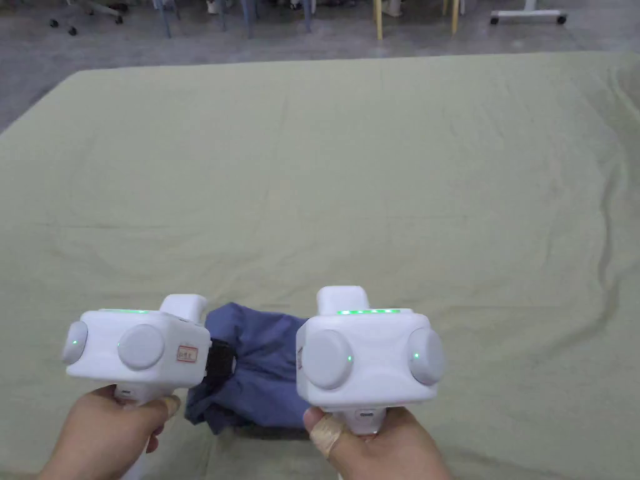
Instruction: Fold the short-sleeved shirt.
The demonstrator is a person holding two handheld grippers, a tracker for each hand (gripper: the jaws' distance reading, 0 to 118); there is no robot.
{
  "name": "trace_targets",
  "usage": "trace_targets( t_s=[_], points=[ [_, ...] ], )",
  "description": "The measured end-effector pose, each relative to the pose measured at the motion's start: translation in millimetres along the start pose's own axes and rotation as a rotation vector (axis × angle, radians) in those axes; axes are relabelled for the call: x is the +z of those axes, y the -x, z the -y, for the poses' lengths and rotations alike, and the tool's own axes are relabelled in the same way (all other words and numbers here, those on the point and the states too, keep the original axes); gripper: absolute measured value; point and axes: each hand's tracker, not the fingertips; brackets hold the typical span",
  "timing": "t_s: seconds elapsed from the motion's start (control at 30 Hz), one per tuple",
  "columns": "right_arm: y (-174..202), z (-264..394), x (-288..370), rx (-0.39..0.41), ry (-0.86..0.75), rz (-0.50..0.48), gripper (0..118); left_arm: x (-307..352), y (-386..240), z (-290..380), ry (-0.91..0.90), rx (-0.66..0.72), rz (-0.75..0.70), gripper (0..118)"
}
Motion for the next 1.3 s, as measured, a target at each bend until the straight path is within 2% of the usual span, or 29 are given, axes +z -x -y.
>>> trace_targets(
  t_s=[0.1,0.17,0.27,0.43,0.57,0.6,0.63,0.67,0.7,0.8,0.87,0.9,1.03,1.1,1.17,1.2,1.23,1.27,1.3],
  points=[
    [72,-2,8,0.075,0.007,-0.116,3,20,61,8,0.018,0.044,-0.073,35],
    [114,-2,19,0.12,-0.003,-0.16,3,27,101,14,0.034,0.069,-0.132,35],
    [162,2,36,0.171,-0.016,-0.243,3,30,164,24,0.049,0.079,-0.212,35],
    [200,8,53,0.195,-0.022,-0.289,3,37,220,44,0.096,0.139,-0.31,35],
    [205,10,58,0.225,-0.02,-0.297,3,34,237,54,0.084,0.183,-0.276,37],
    [205,12,55,0.229,-0.023,-0.291,3,31,235,54,0.076,0.185,-0.28,54],
    [205,11,55,0.233,-0.024,-0.285,3,28,232,53,0.071,0.185,-0.297,92],
    [203,10,54,0.23,-0.021,-0.281,3,28,229,55,0.065,0.171,-0.366,114],
    [201,9,53,0.226,-0.017,-0.278,3,30,227,57,0.067,0.167,-0.39,118],
    [192,10,57,0.221,-0.02,-0.27,3,58,205,55,-0.048,0.246,-0.307,118],
    [184,10,65,0.222,-0.032,-0.266,3,72,195,54,-0.077,0.291,-0.301,118],
    [180,10,68,0.222,-0.036,-0.267,3,73,209,45,-0.096,0.295,-0.308,118],
    [150,2,85,0.205,-0.065,-0.294,3,107,175,26,-0.201,0.252,-0.268,118],
    [122,-5,98,0.193,-0.106,-0.289,3,134,140,6,-0.247,0.211,-0.197,118],
    [84,-13,116,0.147,-0.166,-0.246,3,168,99,-18,-0.317,0.144,-0.119,118],
    [64,-19,126,0.126,-0.193,-0.218,3,182,77,-27,-0.363,0.103,-0.106,115],
    [44,-24,136,0.105,-0.22,-0.194,3,195,56,-35,-0.405,0.066,-0.107,94],
    [22,-31,146,0.088,-0.252,-0.177,3,207,32,-44,-0.446,0.026,-0.114,58],
    [-1,-37,160,0.065,-0.288,-0.148,3,215,9,-54,-0.481,-0.022,-0.129,13]
  ],
)
